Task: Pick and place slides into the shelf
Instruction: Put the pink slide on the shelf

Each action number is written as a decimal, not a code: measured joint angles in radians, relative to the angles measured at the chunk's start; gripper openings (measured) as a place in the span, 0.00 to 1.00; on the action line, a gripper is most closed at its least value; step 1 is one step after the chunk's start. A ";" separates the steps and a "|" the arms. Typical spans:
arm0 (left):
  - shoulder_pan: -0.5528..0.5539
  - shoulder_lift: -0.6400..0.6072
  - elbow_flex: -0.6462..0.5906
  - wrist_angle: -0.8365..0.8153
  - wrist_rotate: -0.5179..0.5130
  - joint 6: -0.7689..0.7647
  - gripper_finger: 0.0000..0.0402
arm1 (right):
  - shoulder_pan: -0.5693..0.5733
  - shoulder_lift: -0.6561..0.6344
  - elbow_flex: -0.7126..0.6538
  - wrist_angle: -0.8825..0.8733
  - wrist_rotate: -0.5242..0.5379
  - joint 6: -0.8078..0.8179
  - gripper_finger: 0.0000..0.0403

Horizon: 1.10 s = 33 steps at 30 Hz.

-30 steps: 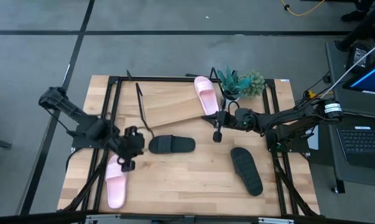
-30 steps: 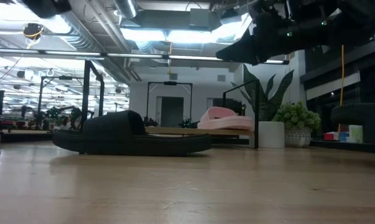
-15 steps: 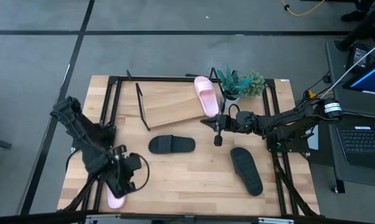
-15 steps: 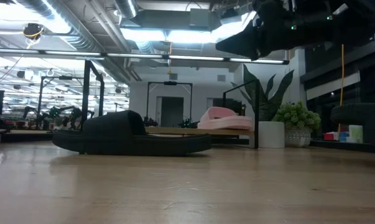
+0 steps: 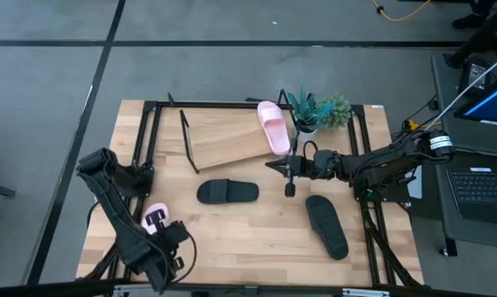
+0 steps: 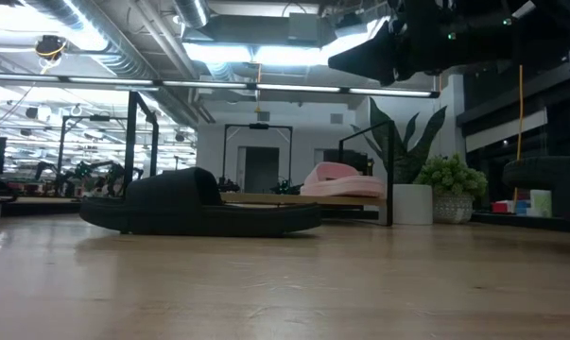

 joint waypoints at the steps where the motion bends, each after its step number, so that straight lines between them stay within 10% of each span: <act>1: -0.002 0.007 0.000 -0.004 0.017 -0.007 0.00 | 0.000 0.000 0.000 0.000 0.000 0.000 0.01; 18: 0.006 0.024 0.000 -0.032 0.044 0.000 0.01 | -0.001 0.000 0.000 0.007 0.001 -0.019 0.02; 33: -0.014 0.023 -0.001 -0.050 0.146 -0.009 0.34 | -0.001 0.000 0.000 0.006 0.000 0.008 0.03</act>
